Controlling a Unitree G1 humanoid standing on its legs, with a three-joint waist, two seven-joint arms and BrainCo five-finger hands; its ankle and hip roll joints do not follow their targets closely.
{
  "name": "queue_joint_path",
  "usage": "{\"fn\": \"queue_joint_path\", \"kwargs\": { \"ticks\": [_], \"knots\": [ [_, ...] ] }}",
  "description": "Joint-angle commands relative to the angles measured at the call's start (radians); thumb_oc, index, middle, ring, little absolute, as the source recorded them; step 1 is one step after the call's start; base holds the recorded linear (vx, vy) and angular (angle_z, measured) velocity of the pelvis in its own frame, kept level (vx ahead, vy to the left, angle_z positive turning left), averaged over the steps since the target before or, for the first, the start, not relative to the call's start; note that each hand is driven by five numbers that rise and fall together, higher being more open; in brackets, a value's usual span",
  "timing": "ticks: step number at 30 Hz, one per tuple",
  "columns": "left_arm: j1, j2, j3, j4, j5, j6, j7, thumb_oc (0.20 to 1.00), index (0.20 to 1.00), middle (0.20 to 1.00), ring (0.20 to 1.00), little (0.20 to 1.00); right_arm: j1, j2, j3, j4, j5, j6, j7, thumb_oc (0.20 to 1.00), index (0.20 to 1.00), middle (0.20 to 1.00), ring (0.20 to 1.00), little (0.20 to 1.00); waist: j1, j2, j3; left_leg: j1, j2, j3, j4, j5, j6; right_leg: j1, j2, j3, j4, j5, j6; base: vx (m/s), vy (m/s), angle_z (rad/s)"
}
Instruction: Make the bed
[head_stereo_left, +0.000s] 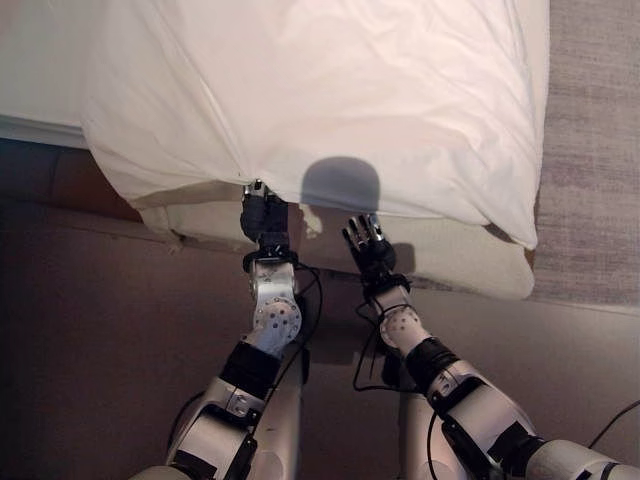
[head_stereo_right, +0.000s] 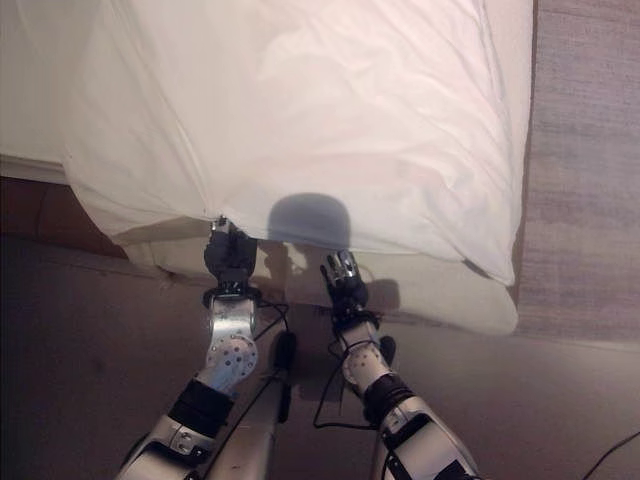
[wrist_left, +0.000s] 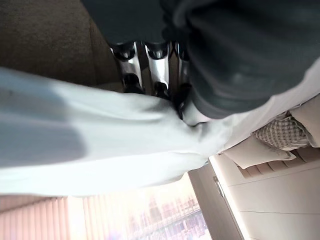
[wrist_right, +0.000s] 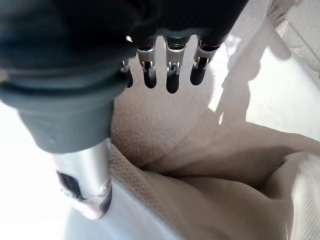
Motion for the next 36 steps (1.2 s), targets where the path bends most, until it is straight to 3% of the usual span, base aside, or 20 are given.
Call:
{"fn": "queue_joint_path", "kwargs": {
  "ticks": [1,3,4,8,9,11,23,24,25,32,34,35,36],
  "knots": [
    [-0.015,0.026,0.087,-0.177,0.116,-0.095,0.031,0.200,0.200,0.200,0.200,0.200,-0.043,-0.066,-0.089,-0.113,-0.007,-0.140,-0.041,1.000,1.000,1.000,1.000,1.000,0.022,0.061,-0.035,-0.025,-0.049,0.058,-0.043,0.040,0.038,0.010,0.009,0.000,-0.005,0.000,0.045,0.00,0.000,0.00],
    [-0.015,0.026,0.087,-0.177,0.117,-0.095,0.031,0.200,0.200,0.200,0.200,0.200,-0.043,-0.066,-0.089,-0.113,-0.008,-0.140,-0.041,1.000,1.000,1.000,1.000,1.000,0.022,0.061,-0.037,-0.027,-0.049,0.059,-0.044,0.041,0.038,0.008,0.009,0.000,-0.006,0.001,0.045,0.02,0.008,-0.01],
    [-0.001,0.041,0.120,-0.177,0.131,-0.101,0.049,0.200,0.200,0.200,0.200,0.200,-0.042,-0.088,-0.146,-0.140,-0.015,-0.180,-0.077,1.000,1.000,1.000,1.000,1.000,0.015,0.061,-0.038,-0.025,-0.049,0.062,-0.036,0.030,0.038,0.005,0.011,0.003,0.003,-0.009,0.045,0.00,0.000,0.00],
    [-0.002,0.041,0.119,-0.179,0.135,-0.100,0.054,0.200,0.200,0.200,0.200,0.200,-0.042,-0.087,-0.147,-0.145,-0.021,-0.181,-0.085,1.000,1.000,1.000,1.000,1.000,0.017,0.059,-0.042,-0.033,-0.050,0.064,-0.037,0.036,0.039,-0.004,0.010,0.005,0.003,-0.004,0.044,0.01,0.012,-0.03],
    [0.013,0.067,0.151,-0.188,0.159,-0.100,0.078,0.200,0.200,0.200,0.200,0.200,-0.041,-0.127,-0.220,-0.172,-0.043,-0.228,-0.143,1.000,1.000,1.000,1.000,1.000,-0.002,0.061,-0.046,-0.028,-0.050,0.070,-0.037,0.024,0.044,-0.007,0.013,0.016,0.004,-0.008,0.049,0.05,0.048,-0.02],
    [0.013,0.073,0.159,-0.198,0.175,-0.098,0.097,0.200,0.200,0.200,0.200,0.200,-0.048,-0.135,-0.241,-0.189,-0.056,-0.241,-0.178,1.000,1.000,1.000,1.000,1.000,-0.003,0.061,-0.052,-0.036,-0.050,0.077,-0.039,0.030,0.045,-0.019,0.014,0.024,0.003,-0.002,0.049,0.03,0.030,-0.08],
    [0.016,0.098,0.196,-0.209,0.227,-0.100,0.134,0.200,0.200,0.200,0.200,0.200,-0.074,-0.206,-0.303,-0.184,-0.119,-0.256,-0.254,1.000,1.000,1.000,1.000,1.000,-0.011,0.063,-0.072,-0.043,-0.051,0.089,-0.046,0.029,0.048,-0.039,0.019,0.037,0.001,0.000,0.051,0.00,0.001,-0.03],
    [0.021,0.099,0.199,-0.211,0.232,-0.096,0.132,0.200,0.200,0.200,0.200,0.200,-0.073,-0.214,-0.303,-0.183,-0.129,-0.246,-0.254,0.567,0.567,0.567,0.567,0.567,-0.013,0.062,-0.074,-0.042,-0.051,0.090,-0.047,0.027,0.050,-0.042,0.020,0.040,0.001,0.000,0.051,0.00,0.000,0.00],
    [0.023,0.098,0.198,-0.210,0.232,-0.095,0.131,0.200,0.200,0.200,0.200,0.200,-0.072,-0.218,-0.301,-0.185,-0.134,-0.243,-0.254,0.200,0.200,0.200,0.200,0.200,-0.014,0.059,-0.075,-0.043,-0.051,0.091,-0.046,0.027,0.050,-0.043,0.021,0.041,0.002,0.001,0.051,0.00,0.000,0.00],
    [0.042,0.086,0.179,-0.208,0.211,-0.078,0.110,0.200,0.200,0.200,0.200,0.200,-0.049,-0.196,-0.276,-0.271,-0.156,-0.251,-0.233,0.200,0.200,0.200,0.200,0.200,-0.021,0.053,-0.075,-0.052,-0.049,0.096,-0.044,0.031,0.048,-0.053,0.027,0.047,0.005,0.003,0.049,0.00,-0.008,-0.03],
    [0.057,0.082,0.177,-0.194,0.193,-0.071,0.099,0.576,0.576,0.576,0.576,0.576,-0.033,-0.180,-0.269,-0.320,-0.161,-0.265,-0.222,0.200,0.200,0.200,0.200,0.200,-0.023,0.053,-0.079,-0.051,-0.048,0.095,-0.048,0.032,0.049,-0.055,0.028,0.050,0.001,0.002,0.048,0.01,-0.011,-0.05],
    [0.057,0.083,0.177,-0.193,0.191,-0.071,0.097,0.576,0.576,0.576,0.576,0.576,-0.031,-0.179,-0.269,-0.322,-0.162,-0.266,-0.223,0.200,0.200,0.200,0.200,0.200,-0.023,0.052,-0.080,-0.052,-0.048,0.095,-0.048,0.032,0.049,-0.055,0.028,0.050,0.002,0.002,0.048,0.00,-0.018,-0.05],
    [0.066,0.080,0.176,-0.187,0.178,-0.066,0.092,1.000,1.000,1.000,1.000,1.000,-0.020,-0.174,-0.261,-0.360,-0.168,-0.274,-0.215,0.200,0.200,0.200,0.200,0.200,-0.024,0.053,-0.079,-0.053,-0.048,0.096,-0.048,0.034,0.048,-0.058,0.029,0.049,0.004,0.002,0.047,0.00,-0.015,-0.04]
  ]
}}
